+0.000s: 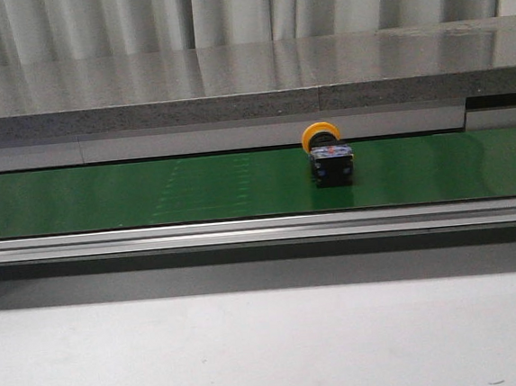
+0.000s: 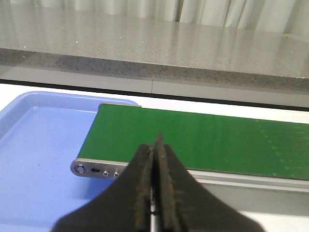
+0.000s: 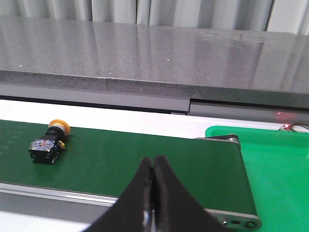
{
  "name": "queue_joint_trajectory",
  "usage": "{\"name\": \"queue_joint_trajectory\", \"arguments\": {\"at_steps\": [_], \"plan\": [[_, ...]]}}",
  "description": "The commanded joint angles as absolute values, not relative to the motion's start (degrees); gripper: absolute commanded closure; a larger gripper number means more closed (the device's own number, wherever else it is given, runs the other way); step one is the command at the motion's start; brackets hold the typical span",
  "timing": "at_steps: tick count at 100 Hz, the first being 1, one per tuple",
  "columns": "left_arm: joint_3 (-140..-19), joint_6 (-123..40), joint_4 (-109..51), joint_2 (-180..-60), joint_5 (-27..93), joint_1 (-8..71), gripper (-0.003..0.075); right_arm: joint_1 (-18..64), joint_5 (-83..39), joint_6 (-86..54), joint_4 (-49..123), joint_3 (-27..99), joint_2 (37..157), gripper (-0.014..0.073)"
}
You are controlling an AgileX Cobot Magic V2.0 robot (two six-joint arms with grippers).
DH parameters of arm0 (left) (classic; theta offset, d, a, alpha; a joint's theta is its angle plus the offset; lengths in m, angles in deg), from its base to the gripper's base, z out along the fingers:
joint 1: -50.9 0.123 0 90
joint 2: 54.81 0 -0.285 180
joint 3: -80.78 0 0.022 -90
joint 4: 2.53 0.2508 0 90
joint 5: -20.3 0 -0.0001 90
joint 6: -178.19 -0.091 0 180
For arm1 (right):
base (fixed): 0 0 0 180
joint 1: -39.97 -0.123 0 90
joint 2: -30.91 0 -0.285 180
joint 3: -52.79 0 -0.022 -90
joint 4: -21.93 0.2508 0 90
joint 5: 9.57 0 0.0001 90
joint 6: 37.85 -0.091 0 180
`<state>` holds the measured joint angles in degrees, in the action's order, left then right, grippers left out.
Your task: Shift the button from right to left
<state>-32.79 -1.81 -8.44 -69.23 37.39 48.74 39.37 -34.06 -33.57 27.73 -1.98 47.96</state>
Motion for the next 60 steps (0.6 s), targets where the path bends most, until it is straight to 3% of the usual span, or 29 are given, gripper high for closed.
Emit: {"name": "queue_joint_trajectory", "arguments": {"at_steps": [1, 39, 51, 60], "plan": [[-38.1, -1.1, -9.0, -73.9, 35.4, 48.4, 0.0741, 39.3, -29.6, -33.4, 27.5, -0.6, 48.5, 0.0661], [-50.1, -4.1, -9.0, -93.9, 38.7, 48.4, 0.0717, 39.3, -29.6, -33.4, 27.5, -0.6, 48.5, 0.0661], [-53.9, -8.2, -9.0, -99.8, 38.8, 48.2, 0.0586, 39.3, -29.6, -33.4, 27.5, -0.6, 48.5, 0.0661], [-56.8, -9.1, -9.0, -104.0, 38.7, 48.2, 0.0413, 39.3, -29.6, -33.4, 27.5, -0.6, 48.5, 0.0661]]}}
